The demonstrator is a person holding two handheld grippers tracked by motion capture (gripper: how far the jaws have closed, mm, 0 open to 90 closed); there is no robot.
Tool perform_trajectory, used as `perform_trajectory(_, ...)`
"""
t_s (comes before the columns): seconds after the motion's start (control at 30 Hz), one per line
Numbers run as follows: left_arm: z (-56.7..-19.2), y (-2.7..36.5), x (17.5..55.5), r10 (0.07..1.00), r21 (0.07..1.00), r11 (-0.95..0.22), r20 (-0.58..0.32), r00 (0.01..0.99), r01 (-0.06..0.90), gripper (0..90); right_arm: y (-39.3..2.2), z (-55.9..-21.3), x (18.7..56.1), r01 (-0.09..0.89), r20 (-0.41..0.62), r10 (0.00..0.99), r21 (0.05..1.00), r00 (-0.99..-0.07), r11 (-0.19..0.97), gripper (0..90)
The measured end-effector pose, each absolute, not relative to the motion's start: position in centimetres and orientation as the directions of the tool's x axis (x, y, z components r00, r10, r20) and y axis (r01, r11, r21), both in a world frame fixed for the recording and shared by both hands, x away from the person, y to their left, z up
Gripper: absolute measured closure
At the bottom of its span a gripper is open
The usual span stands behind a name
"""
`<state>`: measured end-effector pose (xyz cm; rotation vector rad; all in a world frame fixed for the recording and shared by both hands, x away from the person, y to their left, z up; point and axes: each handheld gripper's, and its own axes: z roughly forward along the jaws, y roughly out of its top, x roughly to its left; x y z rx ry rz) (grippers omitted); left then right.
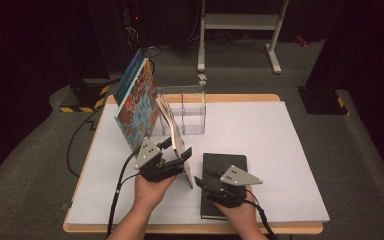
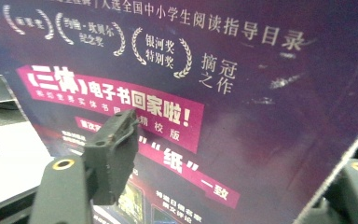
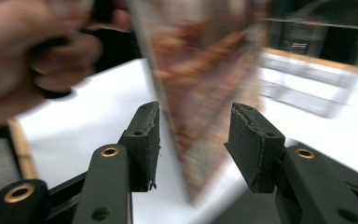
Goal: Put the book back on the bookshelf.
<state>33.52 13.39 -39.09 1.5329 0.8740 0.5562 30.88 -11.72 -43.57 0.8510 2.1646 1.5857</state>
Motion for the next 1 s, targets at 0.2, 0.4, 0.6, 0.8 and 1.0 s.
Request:
perform_trajectory(0.2, -38.6, 13.4, 33.2, 0.805, 0.977, -0.025, -0.106, 0.583, 0.212, 44.9, -17.8, -44.9, 30.5, 0.272, 0.11, 0.725, 0.956, -0.68, 0.11, 53.4)
perform_trajectory(0.4, -38.0, 13.8, 32.8, 0.827, 0.977, -0.071, -0.055, 0.559, 0.2, 61.3, -20.6, -45.4, 31.0, 0.304, 0.144, 0.76, 0.95, -0.634, 0.074, 54.3)
perform_trajectory(0.6, -37.8, 14.4, 32.7, 0.844, 0.982, -0.077, -0.029, 0.536, 0.175, 80.3, -19.6, -45.6, 30.8, 0.295, 0.11, 0.744, 0.948, -0.659, 0.121, 54.4)
perform_trajectory(0.8, -37.9, 14.6, 32.8, 0.845, 0.983, -0.107, 0.012, 0.534, 0.146, 83.6, -19.1, -45.8, 30.5, 0.286, 0.096, 0.743, 0.949, -0.663, 0.132, 55.2)
perform_trajectory(1.0, -37.6, 15.7, 32.9, 0.856, 0.983, -0.122, 0.032, 0.516, 0.141, 83.6, -19.4, -45.9, 30.6, 0.284, 0.094, 0.756, 0.95, -0.648, 0.125, 55.6)
